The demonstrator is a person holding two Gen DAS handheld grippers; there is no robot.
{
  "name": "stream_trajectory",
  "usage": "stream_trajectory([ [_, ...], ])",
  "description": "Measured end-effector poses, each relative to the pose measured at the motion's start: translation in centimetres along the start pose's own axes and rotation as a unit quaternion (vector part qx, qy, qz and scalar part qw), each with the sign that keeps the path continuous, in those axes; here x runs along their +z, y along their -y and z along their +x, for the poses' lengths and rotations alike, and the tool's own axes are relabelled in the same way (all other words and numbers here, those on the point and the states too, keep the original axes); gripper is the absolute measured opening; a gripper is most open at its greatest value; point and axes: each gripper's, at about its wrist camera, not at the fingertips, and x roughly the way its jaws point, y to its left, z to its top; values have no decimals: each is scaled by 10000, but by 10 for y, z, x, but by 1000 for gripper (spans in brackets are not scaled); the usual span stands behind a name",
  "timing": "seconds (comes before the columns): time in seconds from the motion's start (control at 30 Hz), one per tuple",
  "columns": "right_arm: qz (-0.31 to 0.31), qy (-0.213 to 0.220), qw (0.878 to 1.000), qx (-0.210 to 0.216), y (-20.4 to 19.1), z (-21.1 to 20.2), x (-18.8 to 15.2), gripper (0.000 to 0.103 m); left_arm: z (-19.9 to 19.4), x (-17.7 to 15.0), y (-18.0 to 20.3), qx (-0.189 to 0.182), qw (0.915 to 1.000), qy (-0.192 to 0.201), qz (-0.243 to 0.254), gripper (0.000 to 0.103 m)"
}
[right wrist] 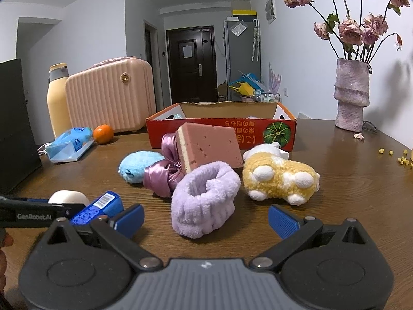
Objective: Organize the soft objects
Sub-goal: 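Close the left gripper on the white foam roll, then lower the right tool onto the blue box and close it while the left holds the roll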
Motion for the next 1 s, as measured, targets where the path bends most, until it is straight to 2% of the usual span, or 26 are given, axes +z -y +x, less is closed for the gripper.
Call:
stream_trajectory([
  [0.03,0,-5,10000,0,0,0,0,103,1,0,0,-40,10000,-35,-8,44],
  [0.1,-6,-23,10000,-4,0,1,0,103,4,0,0,-124,9999,-97,-18,30],
  [0.17,-11,-49,10000,-11,0,2,-1,103,5,0,-1,-226,9997,-123,-41,30],
  [0.5,-81,-55,10000,-3,-3,5,-2,103,-4,1,-1,-125,9999,84,4,30],
  [1.0,-285,250,9991,194,-32,-7,-4,103,-27,-4,-19,30,9990,454,12,30],
])
